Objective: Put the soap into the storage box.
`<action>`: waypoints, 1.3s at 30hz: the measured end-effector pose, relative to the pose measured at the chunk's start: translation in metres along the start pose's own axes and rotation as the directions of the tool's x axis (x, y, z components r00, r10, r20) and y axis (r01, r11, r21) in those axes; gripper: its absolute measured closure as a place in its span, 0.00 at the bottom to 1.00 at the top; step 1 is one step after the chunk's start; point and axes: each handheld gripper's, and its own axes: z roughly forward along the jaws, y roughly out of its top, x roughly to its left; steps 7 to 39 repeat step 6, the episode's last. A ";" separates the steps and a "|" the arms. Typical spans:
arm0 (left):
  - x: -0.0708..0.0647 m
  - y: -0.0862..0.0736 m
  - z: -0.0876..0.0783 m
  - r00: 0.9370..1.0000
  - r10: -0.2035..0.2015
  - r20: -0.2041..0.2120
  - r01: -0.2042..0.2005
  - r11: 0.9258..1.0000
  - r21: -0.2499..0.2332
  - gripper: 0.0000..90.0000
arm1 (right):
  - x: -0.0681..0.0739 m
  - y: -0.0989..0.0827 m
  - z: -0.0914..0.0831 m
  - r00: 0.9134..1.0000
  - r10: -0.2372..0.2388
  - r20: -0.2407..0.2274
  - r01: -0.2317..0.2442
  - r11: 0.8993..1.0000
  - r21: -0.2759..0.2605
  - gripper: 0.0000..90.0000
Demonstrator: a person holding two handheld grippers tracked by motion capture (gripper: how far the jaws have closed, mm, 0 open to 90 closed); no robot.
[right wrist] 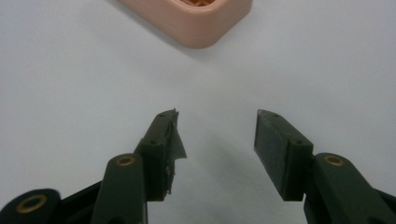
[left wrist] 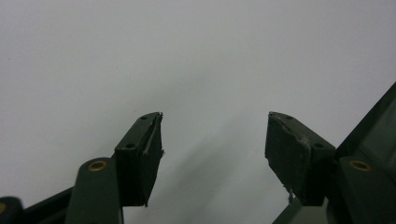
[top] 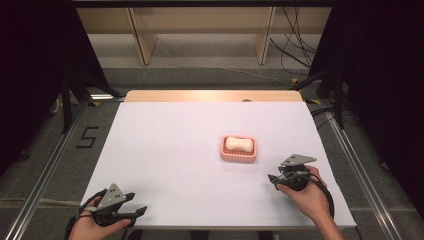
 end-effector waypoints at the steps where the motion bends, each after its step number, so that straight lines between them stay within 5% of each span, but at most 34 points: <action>1: 0.000 0.000 0.000 1.000 0.001 0.000 -0.001 1.000 0.000 0.40 | -0.001 -0.001 0.000 1.000 -0.005 0.011 0.005 1.000 -0.008 0.55; 39: 0.001 0.000 0.000 1.000 0.008 -0.004 -0.008 1.000 0.000 0.40 | -0.001 -0.004 -0.002 1.000 0.005 0.011 -0.005 1.000 -0.003 0.55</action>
